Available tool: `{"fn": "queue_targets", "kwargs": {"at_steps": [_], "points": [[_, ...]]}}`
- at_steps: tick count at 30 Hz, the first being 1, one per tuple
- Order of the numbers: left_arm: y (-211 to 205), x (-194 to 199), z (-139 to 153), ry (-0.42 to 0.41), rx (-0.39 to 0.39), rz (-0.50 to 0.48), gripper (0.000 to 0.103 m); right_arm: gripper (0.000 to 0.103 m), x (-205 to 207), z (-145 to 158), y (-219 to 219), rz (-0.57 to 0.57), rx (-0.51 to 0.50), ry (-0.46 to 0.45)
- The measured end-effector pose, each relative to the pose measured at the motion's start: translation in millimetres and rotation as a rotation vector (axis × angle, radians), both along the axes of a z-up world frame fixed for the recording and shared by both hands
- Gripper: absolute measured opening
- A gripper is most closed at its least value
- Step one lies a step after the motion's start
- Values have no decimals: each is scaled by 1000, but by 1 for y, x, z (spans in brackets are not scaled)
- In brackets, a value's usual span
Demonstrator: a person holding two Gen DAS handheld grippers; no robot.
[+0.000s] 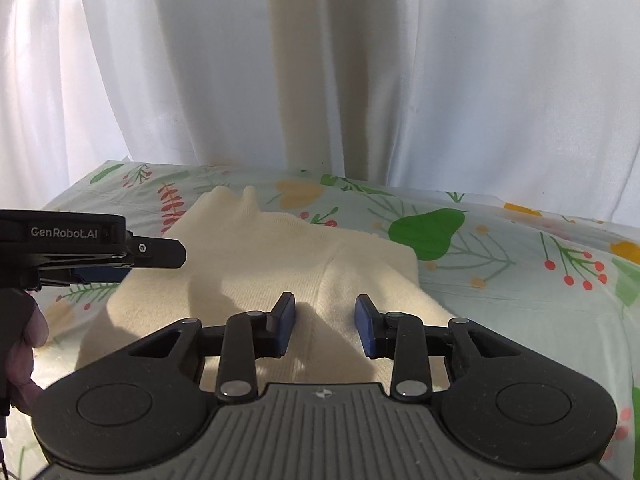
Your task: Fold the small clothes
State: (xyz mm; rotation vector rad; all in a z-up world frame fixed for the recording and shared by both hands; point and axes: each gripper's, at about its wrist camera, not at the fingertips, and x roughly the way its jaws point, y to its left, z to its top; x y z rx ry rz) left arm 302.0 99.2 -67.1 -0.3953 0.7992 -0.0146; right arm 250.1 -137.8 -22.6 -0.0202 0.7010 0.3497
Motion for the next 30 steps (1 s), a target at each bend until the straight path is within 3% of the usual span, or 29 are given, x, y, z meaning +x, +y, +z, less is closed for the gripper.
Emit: {"fn": "queue_targets", "kwargs": {"at_steps": [3, 6, 12, 16, 20, 25, 30], "points": [[2, 4, -13, 26, -32, 36, 83, 35, 5, -11, 4, -18, -54, -57], [2, 2, -18, 11, -23, 48, 87, 41, 11, -20, -1, -31, -35, -71], [4, 0, -13, 56, -28, 55, 89, 44, 17, -17, -11, -56, 16, -24], [9, -19, 0, 72, -42, 48, 88, 44, -2, 2, -17, -62, -10, -17], [11, -43, 11, 76, -30, 37, 88, 44, -41, 15, -31, -6, 36, -4], [7, -63, 8, 107, 32, 0, 88, 48, -65, -4, -28, 14, -125, 18], [11, -89, 12, 142, 55, -4, 90, 49, -79, 4, -30, -43, -148, 67]]}}
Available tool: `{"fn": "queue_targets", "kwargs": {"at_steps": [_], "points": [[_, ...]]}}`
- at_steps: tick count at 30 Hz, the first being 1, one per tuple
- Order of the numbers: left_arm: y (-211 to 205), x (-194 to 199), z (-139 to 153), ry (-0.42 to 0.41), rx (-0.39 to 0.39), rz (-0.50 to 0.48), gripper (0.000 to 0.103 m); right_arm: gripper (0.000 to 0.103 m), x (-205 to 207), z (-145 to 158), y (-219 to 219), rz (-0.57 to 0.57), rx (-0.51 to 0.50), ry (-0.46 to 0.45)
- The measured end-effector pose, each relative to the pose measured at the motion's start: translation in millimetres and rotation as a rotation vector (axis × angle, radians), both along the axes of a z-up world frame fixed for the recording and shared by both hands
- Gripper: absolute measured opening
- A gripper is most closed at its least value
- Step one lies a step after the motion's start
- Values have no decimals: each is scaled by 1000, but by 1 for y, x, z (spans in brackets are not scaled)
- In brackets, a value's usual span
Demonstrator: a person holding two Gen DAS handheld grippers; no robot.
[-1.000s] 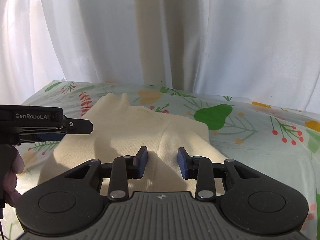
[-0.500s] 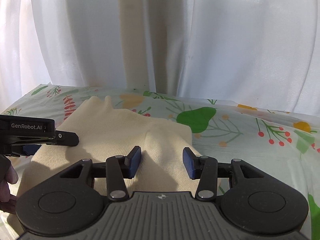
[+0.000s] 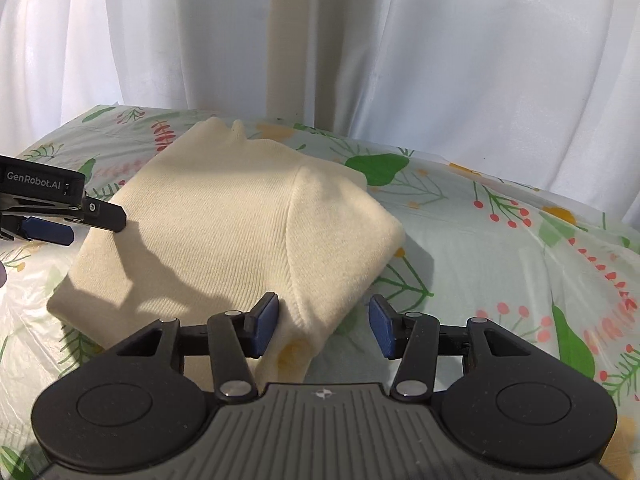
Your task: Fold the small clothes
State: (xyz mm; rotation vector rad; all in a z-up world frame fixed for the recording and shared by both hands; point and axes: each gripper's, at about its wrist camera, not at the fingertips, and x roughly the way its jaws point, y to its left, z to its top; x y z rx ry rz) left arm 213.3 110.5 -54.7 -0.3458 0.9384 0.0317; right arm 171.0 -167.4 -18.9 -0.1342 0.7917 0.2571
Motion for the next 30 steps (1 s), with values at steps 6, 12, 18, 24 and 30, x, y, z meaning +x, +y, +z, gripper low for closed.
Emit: {"fn": "queue_targets", "kwargs": {"at_steps": [6, 12, 18, 24, 30], "points": [[-14, -47, 1, 84, 67, -96, 91, 67, -47, 3, -4, 41, 60, 168], [-23, -90, 5, 141, 106, -104, 94, 90, -88, 7, -12, 23, 161, 297], [-29, -91, 17, 163, 169, -125, 95, 99, -88, 30, -4, -31, 107, 252], [-28, -82, 33, 141, 177, -116, 96, 99, -69, 39, 11, -40, 110, 337], [-30, -72, 39, 139, 164, -119, 96, 99, -54, 40, 22, -120, 43, 372]]}}
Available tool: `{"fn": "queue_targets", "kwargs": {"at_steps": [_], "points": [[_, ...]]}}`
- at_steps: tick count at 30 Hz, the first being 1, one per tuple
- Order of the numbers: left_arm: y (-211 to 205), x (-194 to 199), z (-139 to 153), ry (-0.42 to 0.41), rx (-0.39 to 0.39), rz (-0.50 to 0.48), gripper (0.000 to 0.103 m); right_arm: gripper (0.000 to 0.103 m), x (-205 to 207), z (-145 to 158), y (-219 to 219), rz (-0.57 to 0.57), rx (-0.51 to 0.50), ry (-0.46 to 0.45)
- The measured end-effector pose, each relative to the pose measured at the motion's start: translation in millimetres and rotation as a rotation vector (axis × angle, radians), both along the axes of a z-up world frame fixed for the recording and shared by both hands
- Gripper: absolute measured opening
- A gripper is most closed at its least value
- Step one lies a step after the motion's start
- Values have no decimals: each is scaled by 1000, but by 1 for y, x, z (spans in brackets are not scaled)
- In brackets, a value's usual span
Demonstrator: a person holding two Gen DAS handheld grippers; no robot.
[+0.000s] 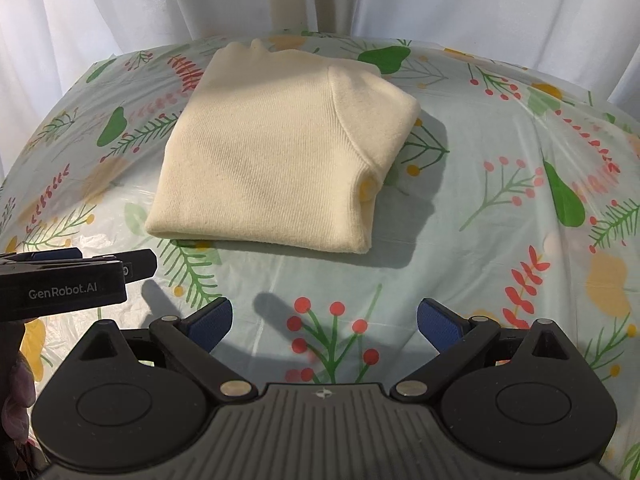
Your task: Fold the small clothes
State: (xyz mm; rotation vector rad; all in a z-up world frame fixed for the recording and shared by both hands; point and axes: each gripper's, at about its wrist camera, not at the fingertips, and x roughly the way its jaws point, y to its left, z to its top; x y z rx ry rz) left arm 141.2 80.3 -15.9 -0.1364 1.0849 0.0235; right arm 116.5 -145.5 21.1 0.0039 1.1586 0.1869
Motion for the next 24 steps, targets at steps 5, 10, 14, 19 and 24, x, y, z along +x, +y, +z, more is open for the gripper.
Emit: {"fn": "queue_targets", "kwargs": {"at_steps": [5, 10, 14, 19, 24], "points": [[-3, 4, 0, 10, 22, -14, 96, 99, 6, 3, 3, -29, -19, -9], [-5, 8, -5, 26, 46, -20, 96, 99, 10, 3, 7, -30, -47, -12], [-6, 9, -6, 38, 48, -25, 96, 99, 12, 2, 7, -34, -55, -12], [-8, 12, -8, 47, 50, -36, 96, 99, 15, 1, 5, -51, -56, -4], [-9, 13, -8, 53, 49, -46, 96, 99, 15, 0, 4, -58, -57, 0]]}}
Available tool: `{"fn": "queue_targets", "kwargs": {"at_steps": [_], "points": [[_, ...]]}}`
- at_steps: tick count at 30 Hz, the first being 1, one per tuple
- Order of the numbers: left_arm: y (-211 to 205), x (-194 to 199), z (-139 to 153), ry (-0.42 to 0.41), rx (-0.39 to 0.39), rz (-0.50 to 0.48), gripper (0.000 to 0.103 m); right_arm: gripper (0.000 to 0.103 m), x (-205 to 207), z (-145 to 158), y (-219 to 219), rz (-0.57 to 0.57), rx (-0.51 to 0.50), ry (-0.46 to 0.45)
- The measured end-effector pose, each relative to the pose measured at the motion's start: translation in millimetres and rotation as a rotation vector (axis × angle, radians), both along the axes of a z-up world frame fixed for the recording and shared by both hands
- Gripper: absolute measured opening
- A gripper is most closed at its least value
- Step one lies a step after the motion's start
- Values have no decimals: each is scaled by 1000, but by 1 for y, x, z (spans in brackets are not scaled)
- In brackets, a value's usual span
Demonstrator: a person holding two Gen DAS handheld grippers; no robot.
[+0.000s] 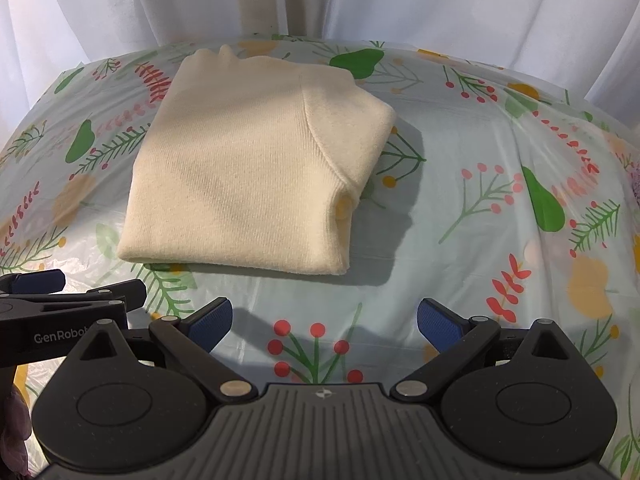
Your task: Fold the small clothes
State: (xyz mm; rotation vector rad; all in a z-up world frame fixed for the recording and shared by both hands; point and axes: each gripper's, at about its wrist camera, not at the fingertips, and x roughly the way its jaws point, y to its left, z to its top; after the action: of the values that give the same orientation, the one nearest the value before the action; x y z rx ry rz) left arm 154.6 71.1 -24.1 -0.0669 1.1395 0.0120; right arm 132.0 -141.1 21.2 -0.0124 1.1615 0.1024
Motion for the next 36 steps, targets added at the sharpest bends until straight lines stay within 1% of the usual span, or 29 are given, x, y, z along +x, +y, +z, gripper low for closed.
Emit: {"fn": "queue_targets", "kwargs": {"at_steps": [36], "points": [[-4, -1, -4, 14, -4, -12, 96, 99, 2, -1, -2, -1, -2, 1]]}}
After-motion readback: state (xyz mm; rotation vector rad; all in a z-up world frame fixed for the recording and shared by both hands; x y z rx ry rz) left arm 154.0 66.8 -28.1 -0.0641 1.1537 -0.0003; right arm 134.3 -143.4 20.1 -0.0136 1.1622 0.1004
